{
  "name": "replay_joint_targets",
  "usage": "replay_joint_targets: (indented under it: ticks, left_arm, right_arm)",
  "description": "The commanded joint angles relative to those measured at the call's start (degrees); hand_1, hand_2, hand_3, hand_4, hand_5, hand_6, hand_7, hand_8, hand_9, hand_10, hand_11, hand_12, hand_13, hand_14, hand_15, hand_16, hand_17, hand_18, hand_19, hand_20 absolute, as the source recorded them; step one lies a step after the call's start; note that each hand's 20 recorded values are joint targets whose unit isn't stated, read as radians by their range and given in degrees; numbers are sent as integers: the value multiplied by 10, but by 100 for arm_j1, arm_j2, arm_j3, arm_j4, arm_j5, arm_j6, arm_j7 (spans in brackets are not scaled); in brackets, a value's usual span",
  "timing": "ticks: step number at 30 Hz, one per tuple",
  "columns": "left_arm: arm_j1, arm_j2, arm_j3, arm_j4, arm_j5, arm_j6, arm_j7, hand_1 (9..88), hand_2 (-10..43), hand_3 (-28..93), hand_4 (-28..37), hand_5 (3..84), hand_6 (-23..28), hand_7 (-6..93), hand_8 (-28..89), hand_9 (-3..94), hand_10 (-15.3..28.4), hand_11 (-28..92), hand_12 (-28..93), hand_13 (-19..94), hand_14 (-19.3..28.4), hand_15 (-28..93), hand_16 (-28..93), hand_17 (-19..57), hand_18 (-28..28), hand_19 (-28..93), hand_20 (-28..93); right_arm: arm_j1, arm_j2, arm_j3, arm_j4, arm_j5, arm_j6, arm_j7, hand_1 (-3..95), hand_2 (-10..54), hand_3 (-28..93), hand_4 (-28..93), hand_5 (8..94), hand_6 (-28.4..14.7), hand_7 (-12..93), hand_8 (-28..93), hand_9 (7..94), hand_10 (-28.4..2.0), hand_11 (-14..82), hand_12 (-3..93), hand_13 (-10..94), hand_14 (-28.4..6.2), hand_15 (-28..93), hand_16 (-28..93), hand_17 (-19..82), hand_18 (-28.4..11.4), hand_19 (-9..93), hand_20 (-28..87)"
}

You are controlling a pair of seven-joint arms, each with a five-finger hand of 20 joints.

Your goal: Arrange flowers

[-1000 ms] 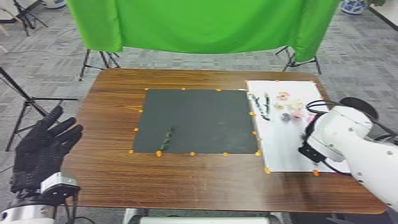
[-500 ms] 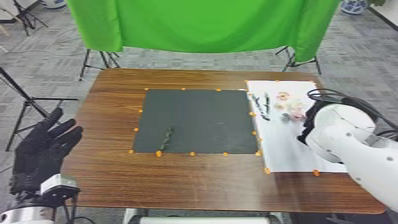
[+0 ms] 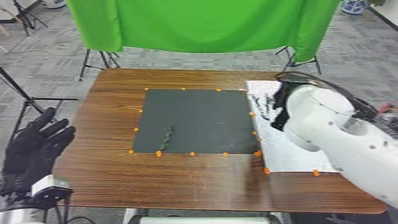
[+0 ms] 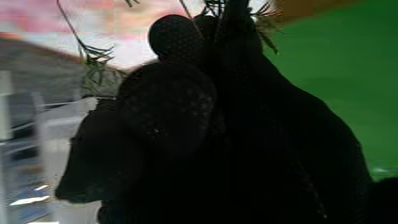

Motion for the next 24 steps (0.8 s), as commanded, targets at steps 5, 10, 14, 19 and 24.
replay_joint_targets:
  ticks: [5,10,14,19,24]
  left_arm:
    - [-29,-125,-121,-115,224,98,-364,301,71,656,-211,369,95,108,-82,335,191,283,104,218,254,543,-123,-80,227,467,73]
    - [-422,-415,-30,-69,638,28,-1027,301,71,655,-211,369,95,108,-82,334,191,282,104,218,254,543,-123,-80,227,468,73]
    - [-806,-488,177,11,804,-71,-1315,301,71,655,-212,369,95,108,-82,334,191,283,104,218,253,543,-123,-80,227,468,72]
    - [-1097,-565,306,66,954,-125,-1526,301,72,654,-212,369,95,109,-82,334,191,283,104,217,254,544,-123,-80,227,468,72]
    - [-1299,-593,460,118,1010,-168,-1601,300,71,656,-211,368,94,109,-82,333,190,283,104,218,253,543,-123,-80,227,469,72]
  right_arm:
    - [674,-1904,-741,366,168,-377,-278,633,-52,705,-283,867,-95,125,191,937,-136,336,199,937,-38,592,158,771,-33,932,98]
    - [557,-2366,-954,689,126,-352,-181,633,-52,705,-283,868,-96,124,190,937,-135,336,198,937,-37,593,157,772,-33,932,99]
    - [410,-2696,-1044,964,86,-452,-85,631,-52,706,-283,868,-96,124,189,937,-135,336,198,937,-37,593,156,772,-33,932,99]
    - [226,-2919,-1082,1244,-46,-525,57,630,-52,706,-283,868,-96,124,188,937,-134,337,197,937,-36,593,156,773,-33,932,98]
    - [224,-2995,-1181,1469,-1,-417,139,630,-51,706,-283,868,-96,124,187,937,-134,337,197,937,-36,593,155,773,-33,932,97]
